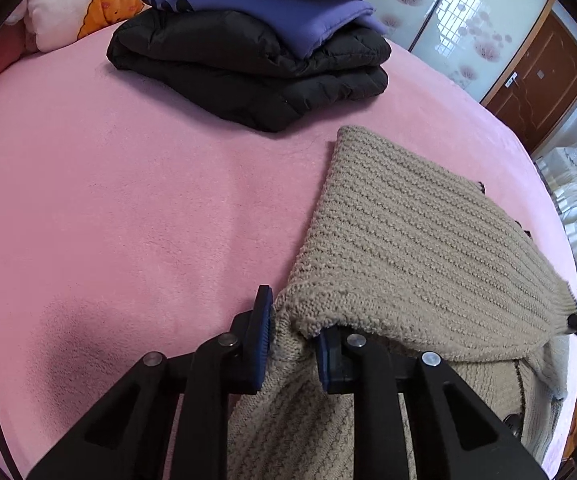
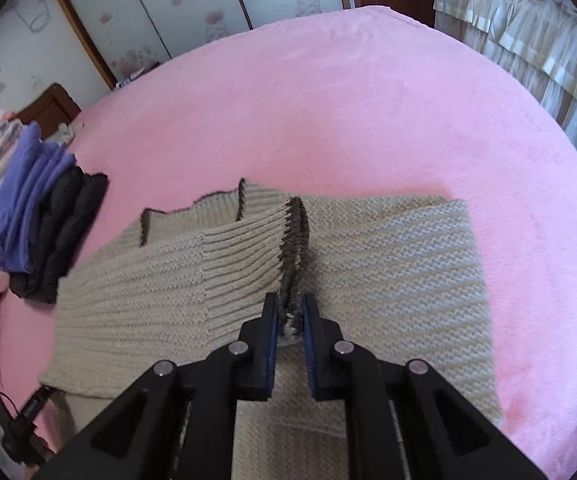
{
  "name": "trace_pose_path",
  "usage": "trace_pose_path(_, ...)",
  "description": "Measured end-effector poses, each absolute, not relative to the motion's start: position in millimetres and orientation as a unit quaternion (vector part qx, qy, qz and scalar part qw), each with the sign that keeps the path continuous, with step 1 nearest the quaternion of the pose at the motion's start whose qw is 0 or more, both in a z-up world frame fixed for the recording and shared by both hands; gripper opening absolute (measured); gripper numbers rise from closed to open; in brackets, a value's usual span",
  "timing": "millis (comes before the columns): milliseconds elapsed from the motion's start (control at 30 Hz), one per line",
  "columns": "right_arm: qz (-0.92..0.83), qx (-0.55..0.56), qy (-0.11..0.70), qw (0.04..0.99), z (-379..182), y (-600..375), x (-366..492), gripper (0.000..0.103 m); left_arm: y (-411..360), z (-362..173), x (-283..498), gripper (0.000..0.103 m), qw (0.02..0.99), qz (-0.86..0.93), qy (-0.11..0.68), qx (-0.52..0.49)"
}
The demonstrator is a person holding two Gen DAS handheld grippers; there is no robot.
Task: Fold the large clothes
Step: 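Release the cuff with the right tool and lift both tools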
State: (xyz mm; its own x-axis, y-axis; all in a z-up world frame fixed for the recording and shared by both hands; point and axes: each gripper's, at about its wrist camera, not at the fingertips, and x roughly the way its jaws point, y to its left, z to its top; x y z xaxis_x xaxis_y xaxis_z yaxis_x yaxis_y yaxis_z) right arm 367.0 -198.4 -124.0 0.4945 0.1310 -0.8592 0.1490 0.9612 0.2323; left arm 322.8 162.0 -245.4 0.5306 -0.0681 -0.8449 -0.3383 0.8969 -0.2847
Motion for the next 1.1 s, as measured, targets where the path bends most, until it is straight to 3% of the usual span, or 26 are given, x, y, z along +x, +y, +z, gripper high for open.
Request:
trace_pose_path(167,-0.047,0.091,0.557,0.824,-163.2,-193.3,365.2,0.016,160.6,-239.4,319.2,0.028,0.849,0.074,0.489,-0.187)
trace_pose_path(300,-0.077,0.029,0.544,0.835,-158.9,-185.1,349.0,0.040,168.0,-223.9,305.9,0.044,0.856,0.068,0.483,-0.171)
trace_pose_path(333,-0.078,0.020,0.539,0.839,-154.3,-183.0,344.0,0.041,170.4,-218.3,301.6,0.045,0.858,0.067,0.480,-0.170)
trace_pose_path(733,-0.025,0.000,0.467,0.884,-90.1,-156.3,286.2,0.041,186.8,-157.1,287.9,0.049,0.875,0.080,0.426,-0.213)
trace_pose_path(1100,-0.011,-0.011,0.444,0.896,-100.3,-132.5,308.8,0.041,88.8,-188.8,345.5,0.050,0.881,0.031,0.457,-0.120)
